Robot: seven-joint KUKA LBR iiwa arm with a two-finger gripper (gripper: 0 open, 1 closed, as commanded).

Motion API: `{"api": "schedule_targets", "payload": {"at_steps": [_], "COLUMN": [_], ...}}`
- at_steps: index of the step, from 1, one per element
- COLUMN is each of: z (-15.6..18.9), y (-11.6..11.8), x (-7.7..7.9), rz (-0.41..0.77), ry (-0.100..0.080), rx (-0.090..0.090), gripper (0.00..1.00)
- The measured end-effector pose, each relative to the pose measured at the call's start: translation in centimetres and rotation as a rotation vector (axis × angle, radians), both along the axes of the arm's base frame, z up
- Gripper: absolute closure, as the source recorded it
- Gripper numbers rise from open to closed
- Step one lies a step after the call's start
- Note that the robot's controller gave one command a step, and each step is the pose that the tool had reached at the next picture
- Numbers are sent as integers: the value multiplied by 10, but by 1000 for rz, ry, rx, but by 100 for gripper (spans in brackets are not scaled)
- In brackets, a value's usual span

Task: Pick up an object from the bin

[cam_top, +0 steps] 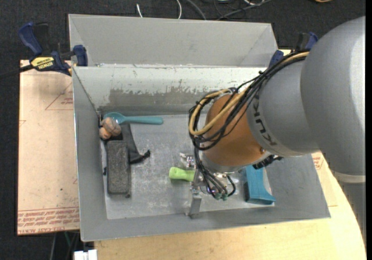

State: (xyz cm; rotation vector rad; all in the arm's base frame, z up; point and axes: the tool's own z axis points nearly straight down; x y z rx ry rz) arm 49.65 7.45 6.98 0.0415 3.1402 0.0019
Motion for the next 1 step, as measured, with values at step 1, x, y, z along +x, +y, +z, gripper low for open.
{"api": "schedule_targets", "payload": {"at_steps": [1], "z": [13], "y": [27], "x": [11], "rz": [-34], "ry": [6], "rx": [-1], "gripper": [0]}}
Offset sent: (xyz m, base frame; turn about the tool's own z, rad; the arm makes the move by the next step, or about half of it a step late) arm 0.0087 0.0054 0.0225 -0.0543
